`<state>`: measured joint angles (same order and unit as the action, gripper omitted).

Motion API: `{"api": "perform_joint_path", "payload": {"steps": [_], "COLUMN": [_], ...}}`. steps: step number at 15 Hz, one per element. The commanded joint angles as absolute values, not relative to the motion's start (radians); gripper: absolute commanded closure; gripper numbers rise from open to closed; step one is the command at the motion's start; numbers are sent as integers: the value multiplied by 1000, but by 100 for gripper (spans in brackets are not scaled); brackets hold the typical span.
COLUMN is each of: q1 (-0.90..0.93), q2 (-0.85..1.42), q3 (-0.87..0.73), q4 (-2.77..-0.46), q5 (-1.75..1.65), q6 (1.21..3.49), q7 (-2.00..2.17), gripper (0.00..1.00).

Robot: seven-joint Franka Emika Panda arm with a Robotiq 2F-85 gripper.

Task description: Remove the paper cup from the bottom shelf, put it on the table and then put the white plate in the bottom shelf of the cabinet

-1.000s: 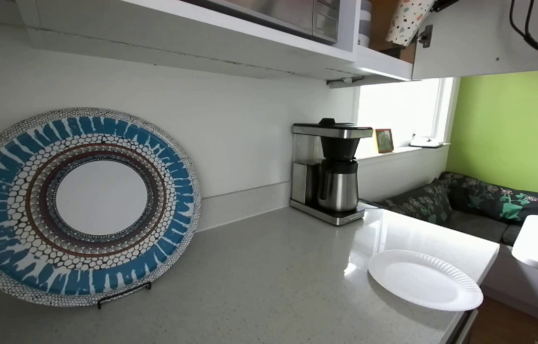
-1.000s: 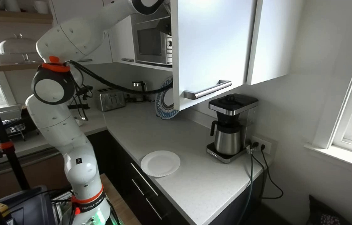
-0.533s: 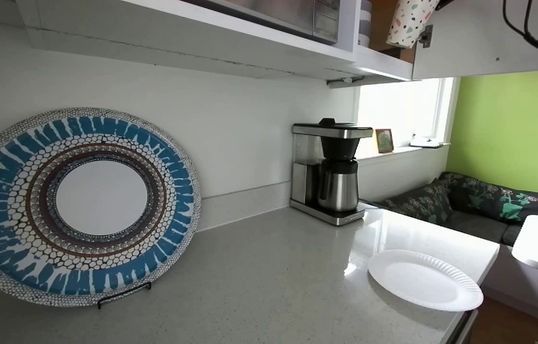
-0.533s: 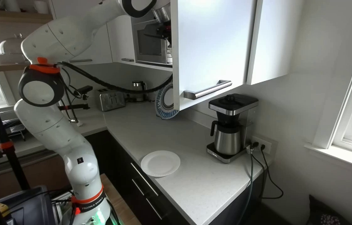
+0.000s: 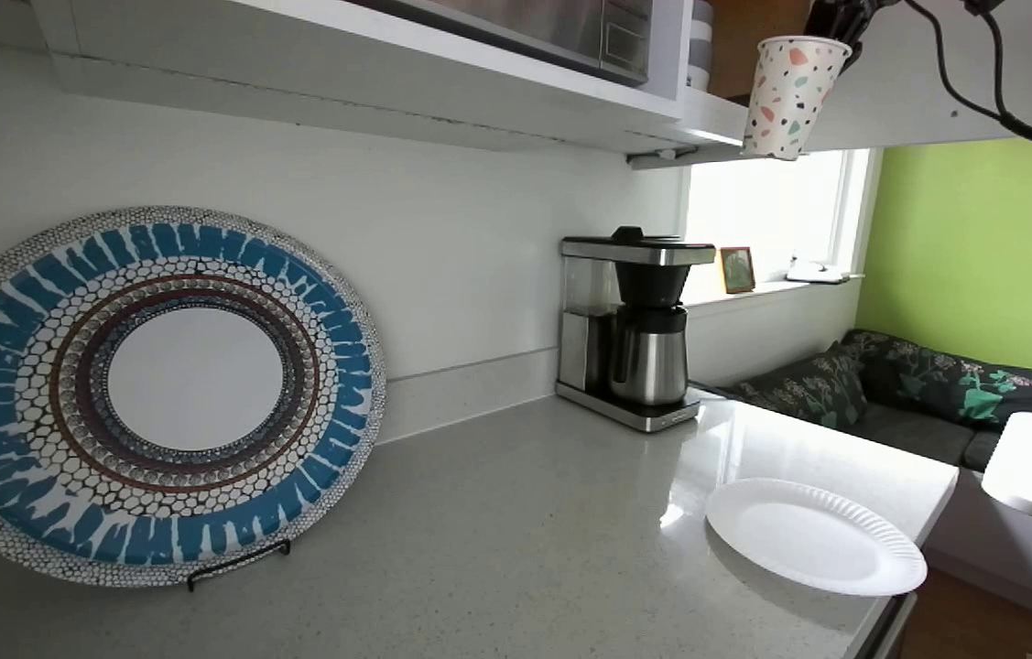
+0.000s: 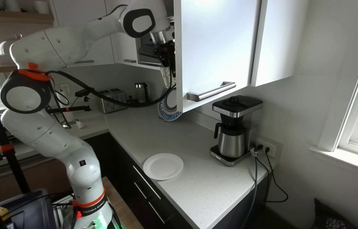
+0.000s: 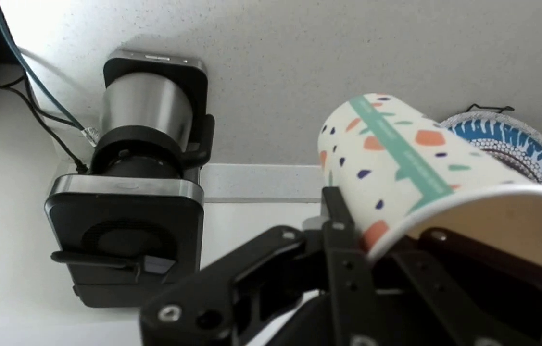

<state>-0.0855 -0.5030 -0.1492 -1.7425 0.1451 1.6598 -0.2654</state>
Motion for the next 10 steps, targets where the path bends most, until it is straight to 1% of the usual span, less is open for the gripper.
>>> {"api": "perform_joint_path", "payload": {"steps": [1,6,7,10], "q1": [-68,-68,-68,-34], "q2": [-510,-523,-524,-546], "q3": [-159,-159,-159,-111], "q4": [-1758,-1778,-1778,-1833], "q5": [132,127,127,133], "q6": [1663,1666,1666,1675], "q7": [-263,-270,-270,-266], "gripper": [98,98,100,100]}}
